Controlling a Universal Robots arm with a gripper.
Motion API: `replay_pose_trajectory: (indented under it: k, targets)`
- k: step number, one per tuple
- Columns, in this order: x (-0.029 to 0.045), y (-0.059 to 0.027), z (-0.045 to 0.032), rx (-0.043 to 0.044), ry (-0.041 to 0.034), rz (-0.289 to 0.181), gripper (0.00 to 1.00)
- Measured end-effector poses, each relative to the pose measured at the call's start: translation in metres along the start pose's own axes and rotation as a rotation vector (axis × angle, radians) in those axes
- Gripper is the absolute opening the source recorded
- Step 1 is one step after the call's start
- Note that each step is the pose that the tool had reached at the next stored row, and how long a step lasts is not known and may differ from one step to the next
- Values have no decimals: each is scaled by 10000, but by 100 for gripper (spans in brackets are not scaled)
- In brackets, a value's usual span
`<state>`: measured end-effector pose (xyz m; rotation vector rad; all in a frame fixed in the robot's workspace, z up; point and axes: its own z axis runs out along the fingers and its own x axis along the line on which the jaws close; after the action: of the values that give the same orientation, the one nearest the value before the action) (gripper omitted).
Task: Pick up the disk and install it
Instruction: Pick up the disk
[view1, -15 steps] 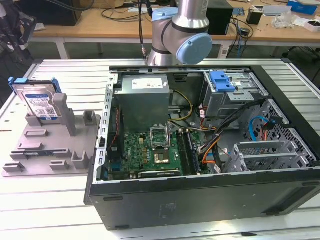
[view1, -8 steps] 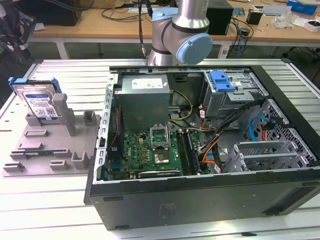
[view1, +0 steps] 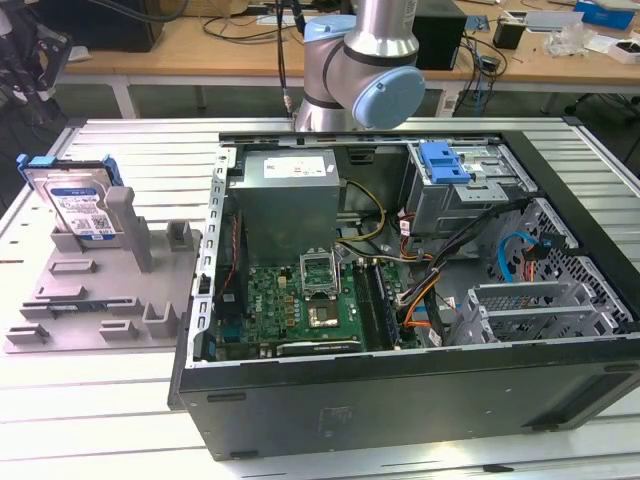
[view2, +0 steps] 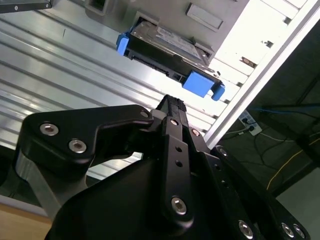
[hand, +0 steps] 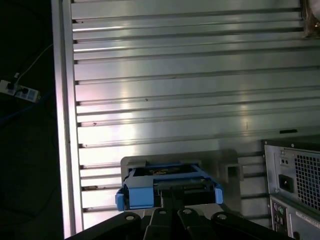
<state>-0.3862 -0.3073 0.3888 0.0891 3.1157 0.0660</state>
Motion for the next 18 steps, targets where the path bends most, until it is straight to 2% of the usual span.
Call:
replay_pose_trajectory:
  k: [5, 10, 16, 18]
  targets:
    - [0, -1, 4, -22, 74, -992, 11]
    - [0, -1, 12, -56, 217, -2600, 11]
    - [0, -2, 23, -85, 345, -4066, 11]
    - [1, -2, 29, -94, 387, -4609, 24]
